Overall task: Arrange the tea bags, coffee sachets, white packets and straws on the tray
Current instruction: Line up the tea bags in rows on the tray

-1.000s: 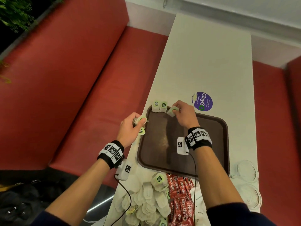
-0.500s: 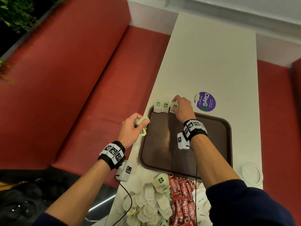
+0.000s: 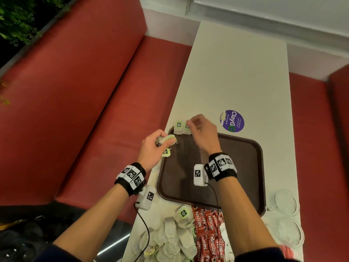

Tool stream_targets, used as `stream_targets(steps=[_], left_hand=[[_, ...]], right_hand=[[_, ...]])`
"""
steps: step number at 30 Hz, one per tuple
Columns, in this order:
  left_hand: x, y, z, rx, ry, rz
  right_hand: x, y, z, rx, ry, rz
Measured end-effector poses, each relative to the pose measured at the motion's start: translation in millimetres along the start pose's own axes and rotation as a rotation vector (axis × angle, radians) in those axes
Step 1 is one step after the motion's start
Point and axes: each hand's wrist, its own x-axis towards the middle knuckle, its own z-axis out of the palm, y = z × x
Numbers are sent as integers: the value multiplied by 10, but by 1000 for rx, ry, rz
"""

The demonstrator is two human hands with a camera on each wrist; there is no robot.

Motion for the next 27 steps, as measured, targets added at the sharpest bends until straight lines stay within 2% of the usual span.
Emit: stream_targets(steps=[2, 4, 7, 10, 13, 16, 21, 24, 27], left_hand=[[50, 21, 39, -13, 0, -6], [99, 49, 90, -20, -4, -4], [161, 78, 167, -10, -45, -6], [179, 140, 208, 42, -111, -22], [225, 117, 175, 63, -109, -69], [252, -11, 84, 41, -71, -144], [165, -72, -5, -184, -67, -254], [112, -47, -49, -355, -60, -347], [81, -23, -83, -385, -52, -317]], right_hand=[[-241, -184, -12, 186, -199, 64], [-430, -204, 7, 334, -308, 79], [-550, -67, 77, 574, -274, 80], [-537, 69, 123, 640, -199, 102], [-432, 163, 61, 551, -61, 162], [-271, 249, -11, 237, 24, 131], [18, 239, 145, -6, -115, 13], [186, 194, 366, -62, -137, -6], [272, 193, 546, -83, -131, 5]])
